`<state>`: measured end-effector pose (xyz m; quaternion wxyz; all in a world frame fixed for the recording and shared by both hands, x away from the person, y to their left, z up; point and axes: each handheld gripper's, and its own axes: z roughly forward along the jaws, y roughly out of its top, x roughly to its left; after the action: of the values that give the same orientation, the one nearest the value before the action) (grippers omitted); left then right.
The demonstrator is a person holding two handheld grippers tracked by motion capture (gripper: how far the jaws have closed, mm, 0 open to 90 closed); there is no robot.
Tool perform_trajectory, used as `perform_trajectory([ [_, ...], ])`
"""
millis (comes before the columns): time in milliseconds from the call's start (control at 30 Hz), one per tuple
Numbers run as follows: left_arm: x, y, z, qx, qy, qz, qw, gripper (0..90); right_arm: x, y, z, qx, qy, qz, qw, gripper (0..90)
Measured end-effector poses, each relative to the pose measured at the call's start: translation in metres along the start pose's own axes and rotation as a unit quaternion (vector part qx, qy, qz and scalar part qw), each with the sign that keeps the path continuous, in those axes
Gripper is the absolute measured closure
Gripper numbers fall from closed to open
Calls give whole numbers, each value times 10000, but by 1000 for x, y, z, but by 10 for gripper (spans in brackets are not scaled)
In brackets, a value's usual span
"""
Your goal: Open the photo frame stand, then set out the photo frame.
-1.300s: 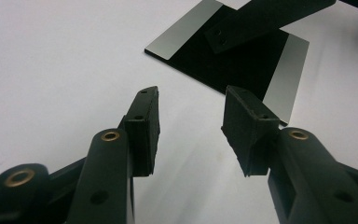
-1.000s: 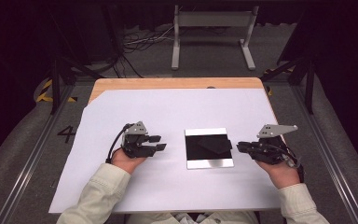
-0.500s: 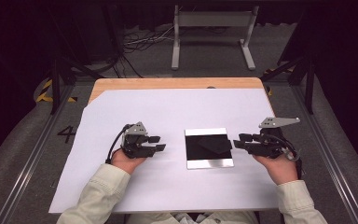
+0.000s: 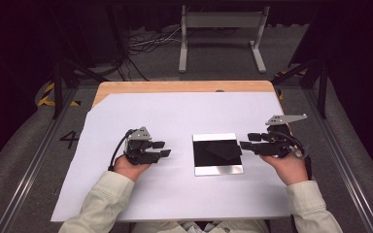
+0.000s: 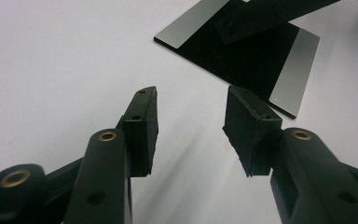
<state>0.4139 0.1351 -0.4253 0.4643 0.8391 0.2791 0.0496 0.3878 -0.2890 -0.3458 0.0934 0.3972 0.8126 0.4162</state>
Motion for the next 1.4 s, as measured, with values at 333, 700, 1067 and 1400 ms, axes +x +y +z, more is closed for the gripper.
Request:
perform_trajectory([
  [333,1,-1,1,36,-18,-17,10000,547,-6,18,11,345,107,115,9993,451],
  [700,1,-2,2,63,-17,-50,10000,546,-14,25,25,598,258,251,9976,439],
  [1067,0,-2,2,68,-28,-46,10000,546,-16,27,41,813,453,383,9949,422],
  [1400,0,-2,3,92,-27,-35,9999,545,-20,24,54,1006,620,629,9910,403],
])
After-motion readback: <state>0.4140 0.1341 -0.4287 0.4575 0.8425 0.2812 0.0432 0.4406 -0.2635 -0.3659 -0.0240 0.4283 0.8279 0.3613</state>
